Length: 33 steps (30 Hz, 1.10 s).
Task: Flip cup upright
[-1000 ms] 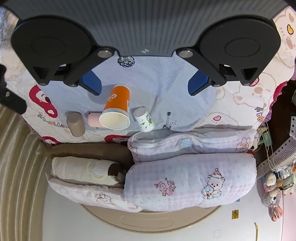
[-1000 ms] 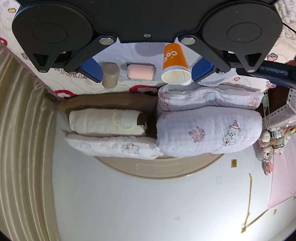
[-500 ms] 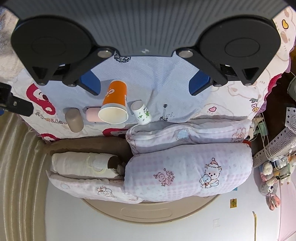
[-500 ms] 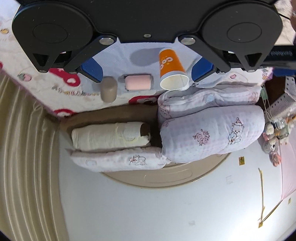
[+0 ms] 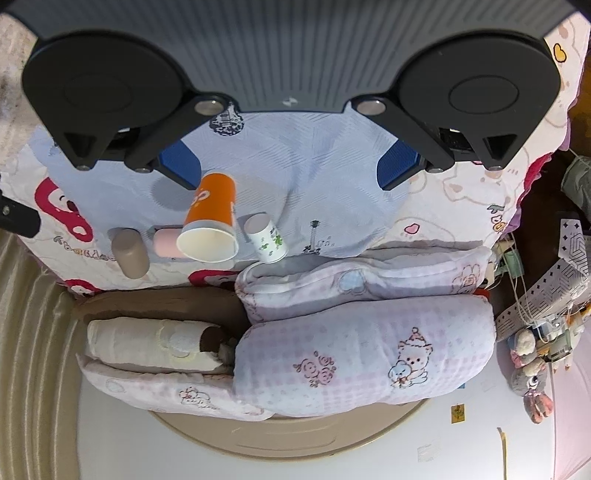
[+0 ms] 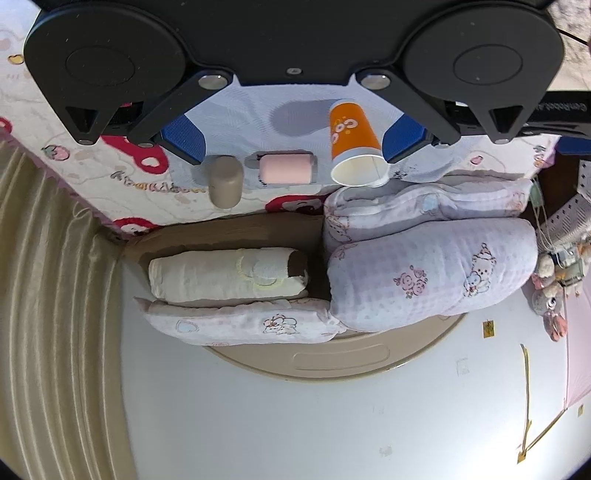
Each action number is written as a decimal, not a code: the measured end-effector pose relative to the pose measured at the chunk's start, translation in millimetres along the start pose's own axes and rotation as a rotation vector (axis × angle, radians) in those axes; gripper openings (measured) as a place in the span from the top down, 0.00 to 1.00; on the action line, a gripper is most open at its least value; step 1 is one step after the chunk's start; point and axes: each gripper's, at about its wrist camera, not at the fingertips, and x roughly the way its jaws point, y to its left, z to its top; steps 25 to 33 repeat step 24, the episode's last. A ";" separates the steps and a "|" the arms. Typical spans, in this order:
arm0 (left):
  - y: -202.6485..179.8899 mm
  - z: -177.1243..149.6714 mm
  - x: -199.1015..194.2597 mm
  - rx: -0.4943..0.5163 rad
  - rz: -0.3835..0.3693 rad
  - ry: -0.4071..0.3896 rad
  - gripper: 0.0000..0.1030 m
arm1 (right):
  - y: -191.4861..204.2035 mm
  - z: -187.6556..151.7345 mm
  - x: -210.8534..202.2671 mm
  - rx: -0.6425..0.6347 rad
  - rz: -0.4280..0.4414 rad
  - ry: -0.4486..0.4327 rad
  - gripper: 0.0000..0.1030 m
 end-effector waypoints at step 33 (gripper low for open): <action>1.3 -2.7 9.5 0.017 0.010 0.033 0.00 | 2.9 -6.1 10.6 -0.043 -0.044 0.030 0.00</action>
